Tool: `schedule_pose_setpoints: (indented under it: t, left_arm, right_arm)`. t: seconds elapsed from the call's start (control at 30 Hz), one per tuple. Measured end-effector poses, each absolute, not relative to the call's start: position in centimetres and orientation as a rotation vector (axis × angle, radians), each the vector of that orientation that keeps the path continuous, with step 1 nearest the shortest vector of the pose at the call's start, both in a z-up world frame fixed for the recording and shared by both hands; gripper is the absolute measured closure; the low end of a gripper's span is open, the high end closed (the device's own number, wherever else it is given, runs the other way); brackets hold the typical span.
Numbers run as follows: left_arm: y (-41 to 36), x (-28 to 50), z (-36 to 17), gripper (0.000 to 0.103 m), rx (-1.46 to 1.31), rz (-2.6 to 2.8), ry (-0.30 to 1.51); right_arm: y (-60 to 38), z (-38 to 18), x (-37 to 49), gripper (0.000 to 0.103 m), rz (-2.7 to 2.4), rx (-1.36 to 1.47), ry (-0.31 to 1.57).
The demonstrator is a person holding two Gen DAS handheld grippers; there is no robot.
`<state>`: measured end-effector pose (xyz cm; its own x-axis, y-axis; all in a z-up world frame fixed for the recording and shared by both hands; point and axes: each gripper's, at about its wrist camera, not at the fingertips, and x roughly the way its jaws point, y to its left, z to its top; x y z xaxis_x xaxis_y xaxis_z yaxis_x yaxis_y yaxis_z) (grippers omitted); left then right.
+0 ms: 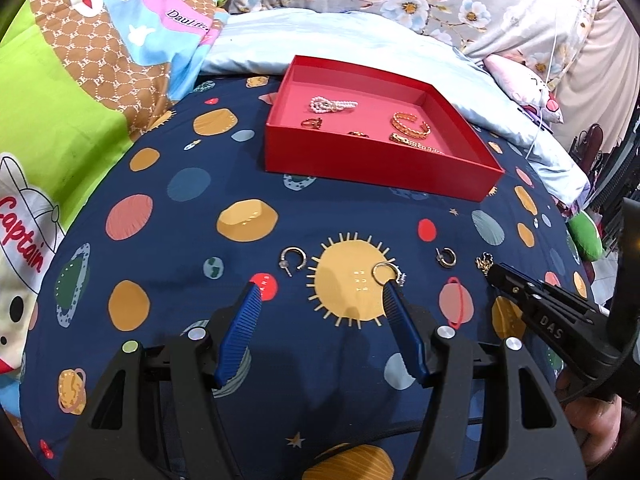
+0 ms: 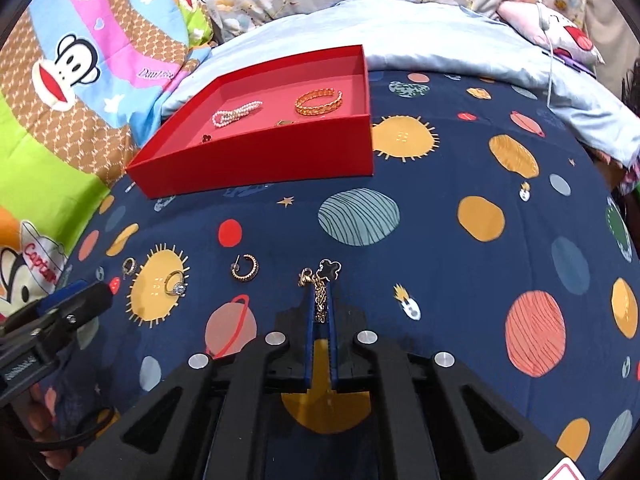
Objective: Organize jewelry
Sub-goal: 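Lower the right tool onto the gold chain pendant and close it, then grasp the gold hoop ring with the left tool while the right tool lifts the pendant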
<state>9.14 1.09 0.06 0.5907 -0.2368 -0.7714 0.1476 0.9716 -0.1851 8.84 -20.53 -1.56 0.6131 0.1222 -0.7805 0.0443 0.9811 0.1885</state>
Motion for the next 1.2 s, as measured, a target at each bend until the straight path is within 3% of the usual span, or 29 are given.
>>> schedule_pose_setpoints:
  t: [0.5,0.87,0.93,1.2]
  left_arm:
    - [-0.8,9.7,0.1,0.045,-0.108,-0.260,0.919]
    - [-4.1,11.6,-2.1,0.073,-0.033,-0.270,0.964]
    - [-4.4,11.5,-2.2,0.082,-0.015,-0.268,0.959]
    - [-4.2,11.2,-1.8,0.082,-0.016,-0.288,0.957]
  right_arm:
    - [-21.1,0.2,6.0,0.099,0.083,0.258,0.889]
    - [-21.0,0.2,5.7,0.098,0.094,0.262,0.891]
    - [-21.0,0.2,5.8,0.098,0.093,0.263,0.893]
    - [-20.9,0.5,5.9,0.098,0.098,0.263,0.883]
